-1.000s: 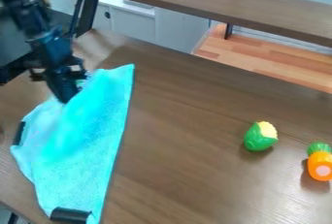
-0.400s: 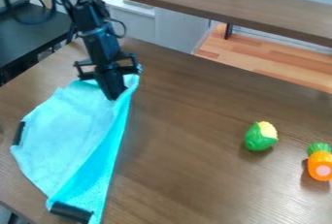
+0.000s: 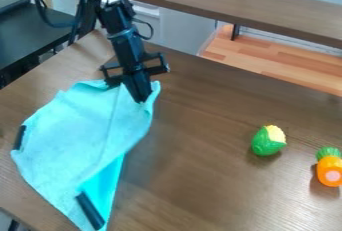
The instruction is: Unfold the cloth from bottom left to top right
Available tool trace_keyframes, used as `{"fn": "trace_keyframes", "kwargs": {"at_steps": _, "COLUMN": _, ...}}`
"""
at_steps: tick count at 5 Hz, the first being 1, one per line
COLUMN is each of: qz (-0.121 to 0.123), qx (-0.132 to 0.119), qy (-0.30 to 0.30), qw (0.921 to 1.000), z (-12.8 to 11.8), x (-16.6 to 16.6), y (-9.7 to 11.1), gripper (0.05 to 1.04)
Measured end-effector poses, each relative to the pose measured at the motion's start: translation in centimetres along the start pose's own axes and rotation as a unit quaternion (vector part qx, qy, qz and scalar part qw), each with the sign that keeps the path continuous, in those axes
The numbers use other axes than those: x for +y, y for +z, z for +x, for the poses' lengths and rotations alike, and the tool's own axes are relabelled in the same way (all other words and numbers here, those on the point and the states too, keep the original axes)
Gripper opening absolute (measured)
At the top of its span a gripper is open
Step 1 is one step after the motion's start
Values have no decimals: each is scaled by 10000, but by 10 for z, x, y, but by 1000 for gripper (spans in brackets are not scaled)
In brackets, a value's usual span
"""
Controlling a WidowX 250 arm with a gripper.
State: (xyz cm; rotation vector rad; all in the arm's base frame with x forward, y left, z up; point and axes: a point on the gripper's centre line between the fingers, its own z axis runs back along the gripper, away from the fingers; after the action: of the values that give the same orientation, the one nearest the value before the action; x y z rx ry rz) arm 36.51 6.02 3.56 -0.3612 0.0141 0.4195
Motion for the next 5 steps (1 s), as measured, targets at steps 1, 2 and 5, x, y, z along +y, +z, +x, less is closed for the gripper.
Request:
{"fn": "trace_keyframes", "kwargs": {"at_steps": 1, "qz": -43, "qx": -20, "qy": 114, "qw": 9999, "z": 10, "x": -14, "y": -11, "gripper": 49}}
{"fn": "trace_keyframes", "kwargs": {"at_steps": 2, "qz": -91, "qx": -74, "qy": 194, "qw": 9997, "z": 18, "x": -29, "y": -16, "gripper": 49}}
{"fn": "trace_keyframes", "kwargs": {"at_steps": 5, "qz": -108, "qx": -475, "qy": -231, "qw": 9985, "z": 29, "x": -70, "y": -34, "gripper": 67}}
